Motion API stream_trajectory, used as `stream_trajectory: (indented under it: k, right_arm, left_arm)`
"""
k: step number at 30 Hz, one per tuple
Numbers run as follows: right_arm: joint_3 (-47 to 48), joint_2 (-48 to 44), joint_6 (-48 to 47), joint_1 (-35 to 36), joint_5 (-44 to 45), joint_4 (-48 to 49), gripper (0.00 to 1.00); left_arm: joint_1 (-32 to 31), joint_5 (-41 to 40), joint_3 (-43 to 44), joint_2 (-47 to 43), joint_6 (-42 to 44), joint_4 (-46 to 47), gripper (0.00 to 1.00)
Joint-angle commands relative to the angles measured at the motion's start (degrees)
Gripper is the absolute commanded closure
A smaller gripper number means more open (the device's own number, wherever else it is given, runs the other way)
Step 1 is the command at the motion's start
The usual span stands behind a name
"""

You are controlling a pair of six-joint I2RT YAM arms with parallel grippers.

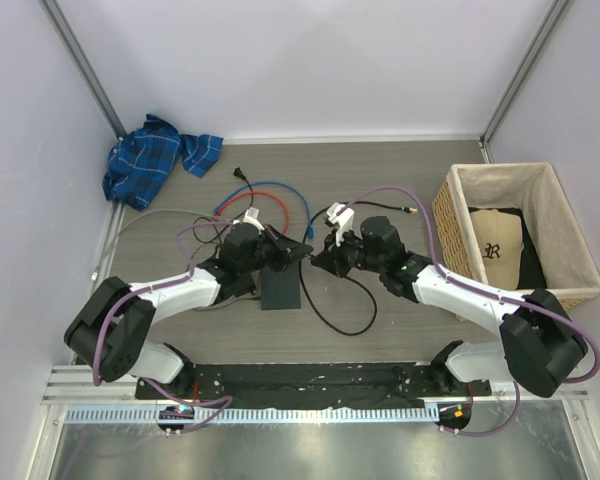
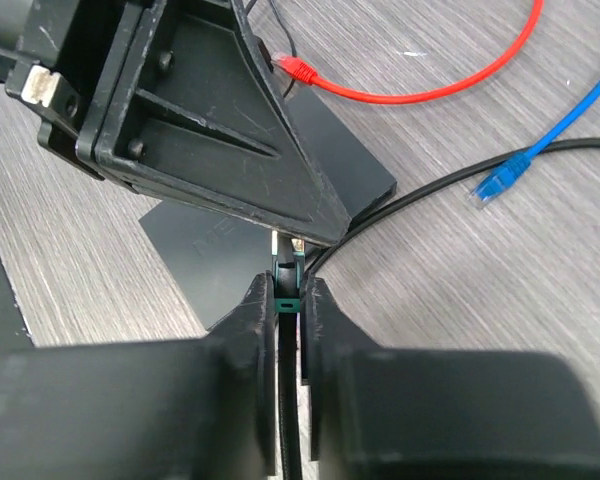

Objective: Insert the plug into the switch port

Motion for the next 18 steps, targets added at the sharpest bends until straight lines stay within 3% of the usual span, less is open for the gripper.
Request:
stream_trajectory:
  k: [1, 4, 5, 6, 10, 11, 14, 18]
  right_arm:
    - [2.7, 0.1, -0.6, 0.2, -0.2, 1.1, 0.99]
    - [2.6, -0.1, -0.9, 0.2, 1.4, 0.0, 0.99]
    - [2.1, -0.5, -0.9, 0.2, 2.6, -0.2, 0.99]
    - [1.6, -0.7, -0.9, 0.2, 5.7, -0.3, 0.99]
    - [-0.8, -2.7, 1.6, 0.2, 17.4, -0.5, 0.99]
    - [-1.7, -2.9, 3.0, 0.1, 19.3, -0.5, 0.99]
    - [-3.2, -4.3, 4.8, -0.1, 25.6, -0.7, 0.99]
    - [-4.9, -6.2, 6.3, -0.2, 28.9, -0.2, 0.99]
  left_arm:
    - [0.1, 0.5, 0.0, -1.1, 0.6, 2.1, 0.98]
    - [0.1, -0.3, 0.8, -2.4, 5.1, -2.9, 0.77]
    - [0.1, -1.0, 2.1, -3.0, 7.1, -5.5, 0.63]
    - [0.0, -2.2, 2.8, -4.5, 9.5, -8.6, 0.56]
    - [-1.0, -11.1, 6.5, -9.2, 21.4, -26.8, 0.21]
    - [-2.4, -17.1, 8.3, -9.8, 26.4, -30.0, 0.12]
    - [-5.9, -26.1, 12.2, -10.3, 33.6, -39.9, 0.01]
    - [-11.8, -34.0, 18.2, -6.3, 40.3, -50.0, 0.00]
